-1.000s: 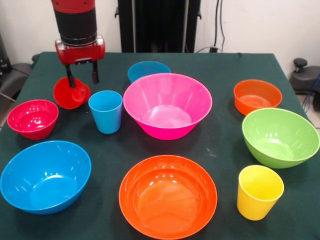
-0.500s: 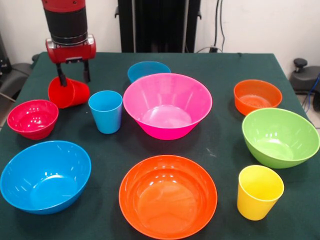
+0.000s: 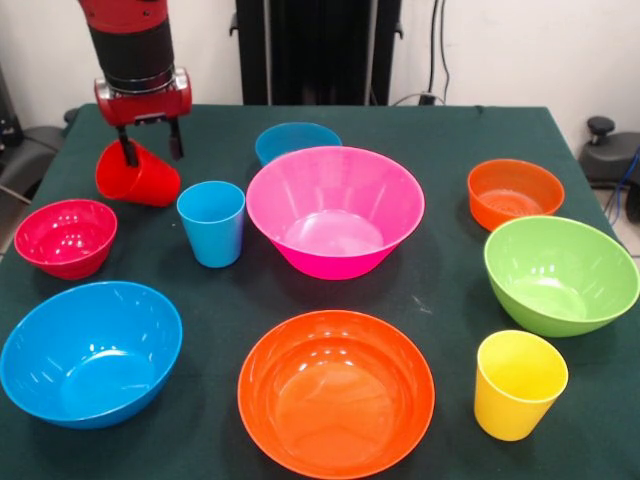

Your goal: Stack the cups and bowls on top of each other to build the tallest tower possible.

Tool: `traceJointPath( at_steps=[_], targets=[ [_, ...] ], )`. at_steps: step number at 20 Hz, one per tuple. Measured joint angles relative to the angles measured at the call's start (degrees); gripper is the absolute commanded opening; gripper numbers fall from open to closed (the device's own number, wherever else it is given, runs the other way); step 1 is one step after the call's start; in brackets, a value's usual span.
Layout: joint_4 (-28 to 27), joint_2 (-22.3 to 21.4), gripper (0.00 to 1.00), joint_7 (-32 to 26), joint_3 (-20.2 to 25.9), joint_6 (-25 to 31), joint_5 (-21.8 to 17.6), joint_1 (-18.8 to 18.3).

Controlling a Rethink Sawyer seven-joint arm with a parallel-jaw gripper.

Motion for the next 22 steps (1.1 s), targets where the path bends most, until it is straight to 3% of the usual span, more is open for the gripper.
traceJointPath(
  at_steps=[13, 22],
  targets=[
    [7.4, 0.0, 1.00, 0.0, -3.2, 0.0, 0.0, -1.2],
    [9.0, 4.4, 1.00, 0.0, -3.8, -7.3, -1.9, -0.9]
  ],
)
